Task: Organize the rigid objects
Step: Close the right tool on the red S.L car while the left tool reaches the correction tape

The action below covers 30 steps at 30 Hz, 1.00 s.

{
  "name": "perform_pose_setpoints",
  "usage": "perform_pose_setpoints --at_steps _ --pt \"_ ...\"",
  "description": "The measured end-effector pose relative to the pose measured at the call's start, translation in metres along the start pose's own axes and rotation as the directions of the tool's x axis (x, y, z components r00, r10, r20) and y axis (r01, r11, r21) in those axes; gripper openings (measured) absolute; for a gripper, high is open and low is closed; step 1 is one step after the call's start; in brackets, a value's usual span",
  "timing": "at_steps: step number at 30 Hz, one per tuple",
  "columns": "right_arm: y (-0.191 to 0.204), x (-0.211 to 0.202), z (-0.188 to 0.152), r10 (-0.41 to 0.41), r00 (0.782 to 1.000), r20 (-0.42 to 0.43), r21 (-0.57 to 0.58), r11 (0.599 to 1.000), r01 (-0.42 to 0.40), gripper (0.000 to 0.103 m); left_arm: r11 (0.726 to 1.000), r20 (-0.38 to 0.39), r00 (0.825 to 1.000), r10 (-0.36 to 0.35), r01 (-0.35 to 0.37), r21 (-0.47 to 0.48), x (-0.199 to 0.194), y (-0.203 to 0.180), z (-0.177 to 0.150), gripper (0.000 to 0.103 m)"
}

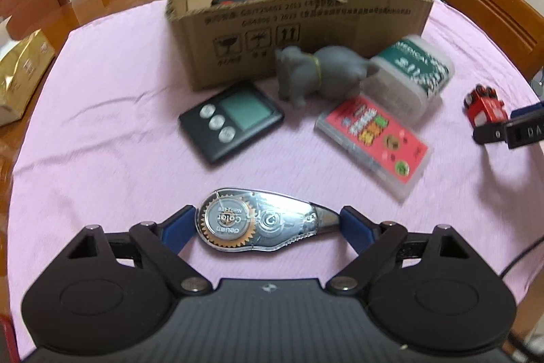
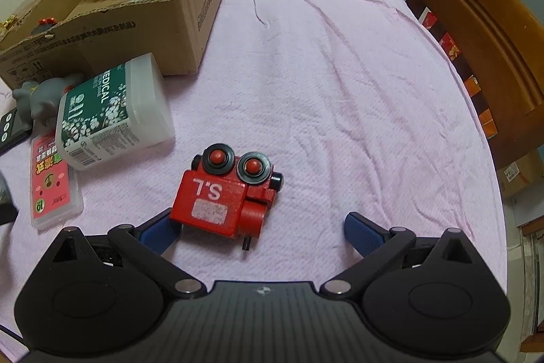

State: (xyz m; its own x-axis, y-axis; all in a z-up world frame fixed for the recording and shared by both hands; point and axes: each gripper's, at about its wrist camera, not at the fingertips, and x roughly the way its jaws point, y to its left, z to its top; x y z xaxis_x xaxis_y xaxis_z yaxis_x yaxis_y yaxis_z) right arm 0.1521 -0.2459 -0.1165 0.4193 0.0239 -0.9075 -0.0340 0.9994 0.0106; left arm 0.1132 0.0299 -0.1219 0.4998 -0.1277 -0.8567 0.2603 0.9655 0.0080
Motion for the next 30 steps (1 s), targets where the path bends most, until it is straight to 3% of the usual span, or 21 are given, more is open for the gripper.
perform_pose_setpoints --at_steps 10,24,30 --pt "0.02 0.001 0.006 0.016 1.0 0.004 -0.028 0.999 -0.016 0.102 1.0 0.005 1.0 0.0 0.0 0.009 0.005 -0.003 0.006 0.092" --pt "0.036 -0.002 0.017 0.052 0.997 0.053 -0.097 0.994 -0.047 0.066 0.999 -0.004 1.0 -0.013 0.013 0.037 0.007 -0.003 0.009 0.092" --pt "0.037 -0.002 0.021 0.048 0.997 0.053 -0.097 0.994 -0.043 0.06 0.998 -0.007 1.0 -0.029 0.029 0.055 0.008 -0.003 0.013 0.088"
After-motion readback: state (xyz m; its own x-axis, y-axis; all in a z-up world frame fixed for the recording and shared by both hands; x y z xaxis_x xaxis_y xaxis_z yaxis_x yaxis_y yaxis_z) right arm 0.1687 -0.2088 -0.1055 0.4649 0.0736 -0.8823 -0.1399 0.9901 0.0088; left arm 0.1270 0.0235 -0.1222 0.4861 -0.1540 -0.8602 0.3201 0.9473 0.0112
